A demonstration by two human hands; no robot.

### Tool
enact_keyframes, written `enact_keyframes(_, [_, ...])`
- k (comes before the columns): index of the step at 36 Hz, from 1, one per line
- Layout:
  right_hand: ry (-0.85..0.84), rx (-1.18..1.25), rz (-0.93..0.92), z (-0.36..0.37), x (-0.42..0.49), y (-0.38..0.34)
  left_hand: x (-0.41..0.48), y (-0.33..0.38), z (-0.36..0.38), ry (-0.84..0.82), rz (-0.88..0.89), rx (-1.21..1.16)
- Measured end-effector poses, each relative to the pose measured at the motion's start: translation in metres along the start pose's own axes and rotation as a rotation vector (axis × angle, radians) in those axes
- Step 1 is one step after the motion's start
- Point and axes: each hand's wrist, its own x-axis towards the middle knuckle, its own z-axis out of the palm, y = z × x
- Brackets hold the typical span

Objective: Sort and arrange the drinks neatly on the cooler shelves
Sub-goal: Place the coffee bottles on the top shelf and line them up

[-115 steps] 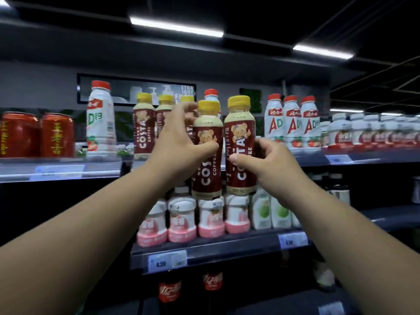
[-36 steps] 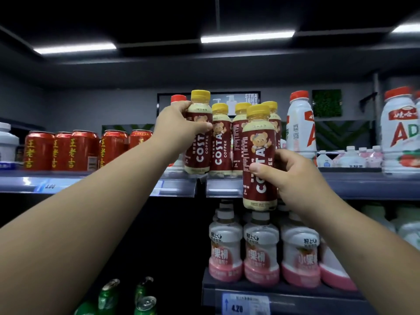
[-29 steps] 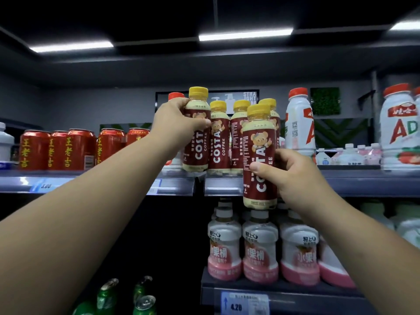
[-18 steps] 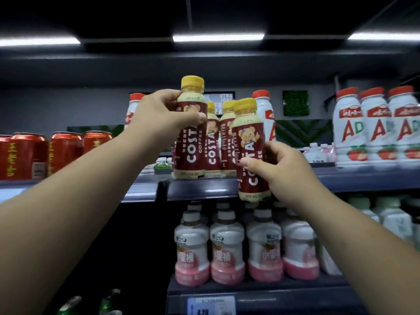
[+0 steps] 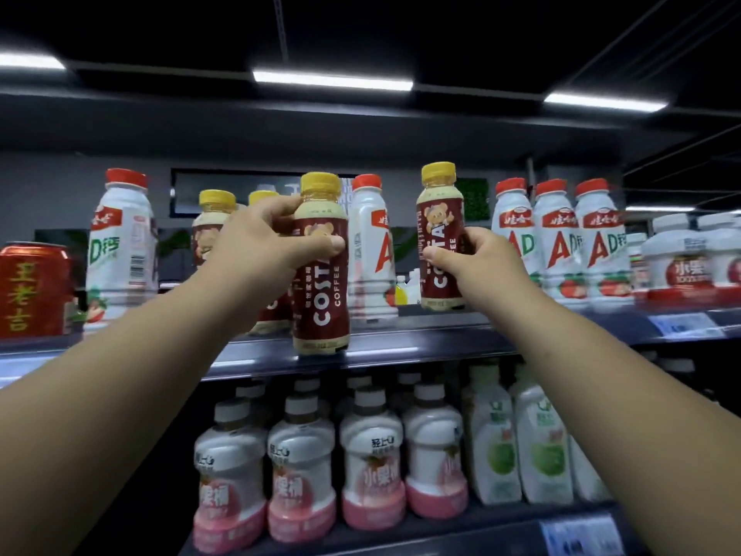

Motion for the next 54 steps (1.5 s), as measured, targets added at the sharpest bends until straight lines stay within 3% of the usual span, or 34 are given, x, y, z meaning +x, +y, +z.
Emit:
enact_keyframes(5, [-0.034,0.002,0.046,0.008,0.019,0.005,0.0,-0.001,0.002,-0.003,-0.037,-0.006])
enact_keyframes(13, [-0.263,-0.001,0.142,0.031,0.026,0.022,-0.007,0.0,-0.006,-0.005,-0.056,-0.005])
enact_keyframes(20, [-0.26,0.007,0.096,0.03,0.018,0.019,-0.011,0.005,-0.006,-0.004,-0.059,0.03])
enact_keyframes(24, [-0.111,-0.07,0.017,0.026,0.016,0.003,-0.011,0.008,-0.007,-0.007,-0.065,0.047])
enact_keyframes(31, [0.074,-0.409,-0.3,0.035,0.017,-0.038,-0.006,0.011,-0.007,-0.017,-0.033,0.036])
enact_keyframes(36, [0.058,-0.705,-0.265,0.053,0.035,-0.048,0.001,0.012,-0.011,0.003,-0.027,0.098])
enact_keyframes(43, [0.056,-0.91,-0.267,0.074,0.044,-0.04,0.006,0.009,-0.017,0.049,-0.042,0.111])
enact_keyframes(47, [0.117,-0.863,-0.318,0.075,0.04,-0.039,0.006,0.004,-0.018,0.045,-0.063,0.086])
enact_keyframes(54, [0.224,-0.548,-0.548,0.077,0.027,-0.04,0.01,-0.001,-0.017,0.044,-0.055,0.078])
